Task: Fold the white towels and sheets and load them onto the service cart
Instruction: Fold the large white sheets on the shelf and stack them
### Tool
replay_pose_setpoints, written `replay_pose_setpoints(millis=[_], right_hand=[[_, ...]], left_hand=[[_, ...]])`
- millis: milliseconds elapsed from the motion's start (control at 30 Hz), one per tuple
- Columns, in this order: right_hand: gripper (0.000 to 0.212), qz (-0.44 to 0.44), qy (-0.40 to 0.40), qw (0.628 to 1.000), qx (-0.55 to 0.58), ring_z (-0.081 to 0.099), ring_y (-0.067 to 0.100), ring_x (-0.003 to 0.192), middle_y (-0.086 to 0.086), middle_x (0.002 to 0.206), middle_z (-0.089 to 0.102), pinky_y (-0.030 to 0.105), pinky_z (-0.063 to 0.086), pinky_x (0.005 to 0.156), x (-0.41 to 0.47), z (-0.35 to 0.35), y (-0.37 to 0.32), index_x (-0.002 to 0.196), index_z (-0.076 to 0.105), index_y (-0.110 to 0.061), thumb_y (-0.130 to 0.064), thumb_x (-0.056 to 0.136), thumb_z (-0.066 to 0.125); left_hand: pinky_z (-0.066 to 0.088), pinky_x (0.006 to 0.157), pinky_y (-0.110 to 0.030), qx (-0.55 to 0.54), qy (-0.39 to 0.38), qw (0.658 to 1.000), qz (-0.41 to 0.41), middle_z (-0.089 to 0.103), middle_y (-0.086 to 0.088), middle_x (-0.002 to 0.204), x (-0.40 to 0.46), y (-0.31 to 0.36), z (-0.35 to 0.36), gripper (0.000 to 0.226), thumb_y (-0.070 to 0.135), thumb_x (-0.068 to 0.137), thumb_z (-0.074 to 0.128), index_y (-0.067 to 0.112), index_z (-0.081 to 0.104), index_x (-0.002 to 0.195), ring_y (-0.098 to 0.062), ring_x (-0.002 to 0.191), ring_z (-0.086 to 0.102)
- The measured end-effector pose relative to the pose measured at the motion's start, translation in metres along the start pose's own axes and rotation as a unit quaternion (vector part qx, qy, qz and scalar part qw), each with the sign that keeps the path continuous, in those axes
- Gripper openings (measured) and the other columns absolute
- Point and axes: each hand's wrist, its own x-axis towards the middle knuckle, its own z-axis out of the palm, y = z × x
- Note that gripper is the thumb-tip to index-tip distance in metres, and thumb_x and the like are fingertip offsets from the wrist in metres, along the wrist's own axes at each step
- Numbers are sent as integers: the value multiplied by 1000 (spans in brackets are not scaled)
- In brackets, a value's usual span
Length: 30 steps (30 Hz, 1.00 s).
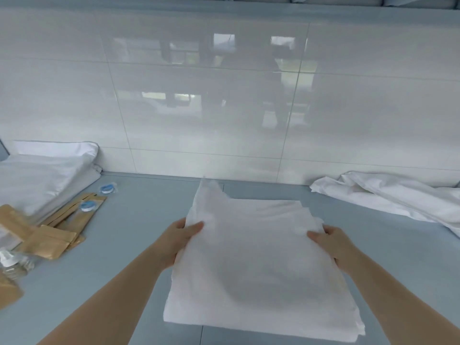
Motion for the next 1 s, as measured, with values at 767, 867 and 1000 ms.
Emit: replay_pose_setpoints(millis=[767,867,1000], right_hand=[[13,101,-22,995,1,65,28,78,12,88,70,37,50,65,-93,-31,26,100,62,-2,-4,88,64],[14,101,-8,995,-14,65,29,82,10,90,69,41,53,71,-109,-23,36,101,63,-5,-6,88,65],[20,133,-4,990,-36,62,33,95,15,105,65,45,49,88,-128,-21,59,109,62,-3,-12,91,63]], left_hand=[[53,75,-32,95,28,989,-112,69,-8,105,-63,-11,-16,26,19,96,58,6,59,118,-21,87,65],[52,89,-41,144,85,981,-97,65,-15,114,-77,-28,-16,27,21,97,56,3,58,116,-29,100,62],[50,76,-34,106,75,979,-156,67,-16,100,-96,-36,-24,33,32,100,50,2,60,108,-28,86,61]])
